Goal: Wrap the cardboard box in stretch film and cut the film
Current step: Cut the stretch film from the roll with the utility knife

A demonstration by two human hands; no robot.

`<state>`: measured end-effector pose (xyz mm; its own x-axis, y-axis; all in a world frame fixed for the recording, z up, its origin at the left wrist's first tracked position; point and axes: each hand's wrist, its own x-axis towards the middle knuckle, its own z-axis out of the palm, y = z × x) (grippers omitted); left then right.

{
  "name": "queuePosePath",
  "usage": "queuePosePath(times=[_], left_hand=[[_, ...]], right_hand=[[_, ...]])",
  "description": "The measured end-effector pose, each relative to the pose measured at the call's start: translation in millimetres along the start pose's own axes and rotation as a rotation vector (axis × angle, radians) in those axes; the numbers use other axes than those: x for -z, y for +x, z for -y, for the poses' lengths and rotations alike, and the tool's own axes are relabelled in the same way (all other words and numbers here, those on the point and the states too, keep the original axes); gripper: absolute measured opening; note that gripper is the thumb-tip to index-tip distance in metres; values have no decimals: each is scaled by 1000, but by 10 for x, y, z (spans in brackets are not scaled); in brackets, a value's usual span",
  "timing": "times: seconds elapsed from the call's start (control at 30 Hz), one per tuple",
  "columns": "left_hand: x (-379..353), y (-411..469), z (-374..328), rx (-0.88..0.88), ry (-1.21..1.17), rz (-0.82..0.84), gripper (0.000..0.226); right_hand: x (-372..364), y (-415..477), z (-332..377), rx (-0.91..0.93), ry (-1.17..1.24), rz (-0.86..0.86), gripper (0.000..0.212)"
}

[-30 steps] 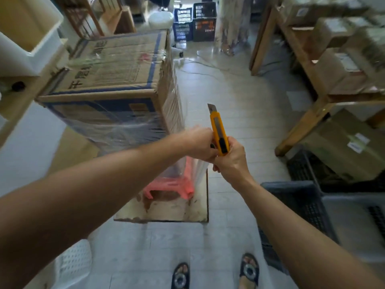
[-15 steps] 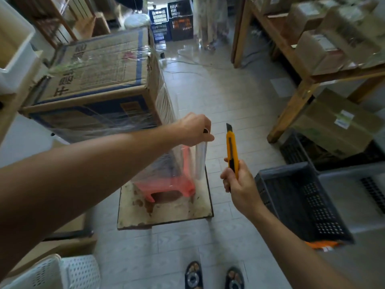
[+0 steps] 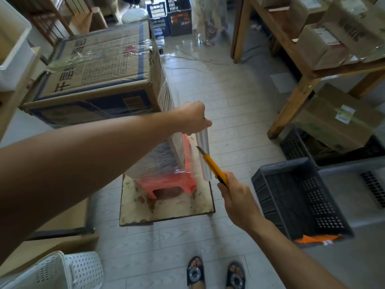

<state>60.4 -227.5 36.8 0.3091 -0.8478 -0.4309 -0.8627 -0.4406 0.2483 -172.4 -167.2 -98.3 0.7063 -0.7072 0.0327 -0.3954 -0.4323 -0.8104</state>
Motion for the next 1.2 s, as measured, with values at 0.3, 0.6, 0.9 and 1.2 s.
queuePosePath(times=[0.3, 0.6, 0.9, 1.2], left_hand=[[75, 97, -55, -3, 58, 64, 45], [58, 115, -39, -40, 113, 52, 48], [66, 32, -71, -56, 102, -17, 49], [33, 15, -80, -62, 104, -52, 48]], right_hand=[[-253, 330, 448, 44, -45, -143, 19], [-499, 545, 606, -87, -246, -76, 67], [-585, 366, 481, -184, -251, -55, 61], [-708, 462, 261, -201, -237, -15, 59]])
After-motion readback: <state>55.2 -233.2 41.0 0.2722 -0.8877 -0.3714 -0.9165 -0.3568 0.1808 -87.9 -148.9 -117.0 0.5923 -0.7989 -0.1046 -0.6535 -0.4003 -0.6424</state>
